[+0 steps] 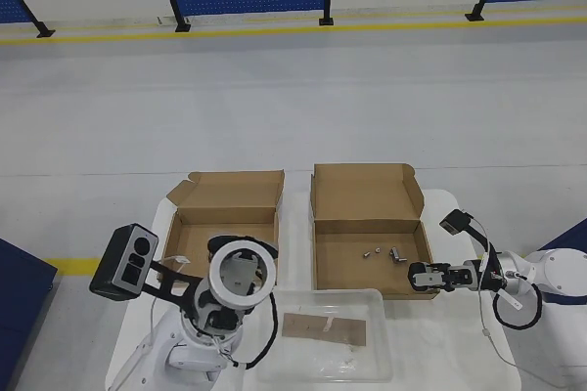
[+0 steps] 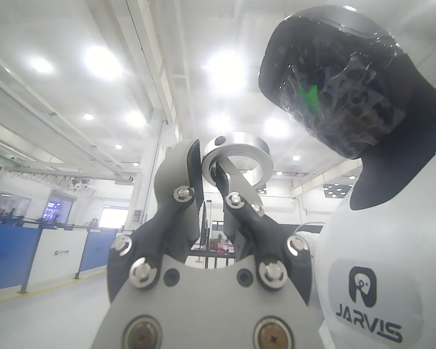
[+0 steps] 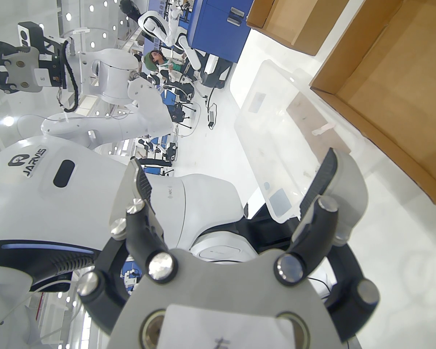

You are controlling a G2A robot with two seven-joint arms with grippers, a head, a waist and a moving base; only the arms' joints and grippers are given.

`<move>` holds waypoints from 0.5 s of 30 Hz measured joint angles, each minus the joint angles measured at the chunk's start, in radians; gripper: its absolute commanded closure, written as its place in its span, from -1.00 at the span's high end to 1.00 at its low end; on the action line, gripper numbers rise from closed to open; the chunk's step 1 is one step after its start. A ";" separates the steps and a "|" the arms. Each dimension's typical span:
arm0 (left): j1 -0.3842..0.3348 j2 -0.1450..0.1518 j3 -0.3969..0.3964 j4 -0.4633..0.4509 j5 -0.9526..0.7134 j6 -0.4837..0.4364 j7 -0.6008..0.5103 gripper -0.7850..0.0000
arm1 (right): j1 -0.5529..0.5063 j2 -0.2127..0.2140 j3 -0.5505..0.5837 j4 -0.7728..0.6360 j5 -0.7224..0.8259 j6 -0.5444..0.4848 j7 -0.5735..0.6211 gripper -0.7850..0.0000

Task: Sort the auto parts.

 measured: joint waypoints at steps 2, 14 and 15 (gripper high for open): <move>0.009 -0.001 -0.006 0.010 0.007 -0.001 -0.016 -1.00 | 0.000 0.000 0.000 0.000 0.000 0.000 0.000 1.00; 0.077 -0.004 -0.051 0.075 0.034 -0.042 -0.049 -1.00 | 0.000 0.000 0.000 0.000 0.000 0.000 0.000 1.00; 0.081 -0.004 -0.055 0.082 0.037 -0.046 -0.052 -1.00 | 0.000 0.000 0.000 0.000 0.000 0.000 0.000 1.00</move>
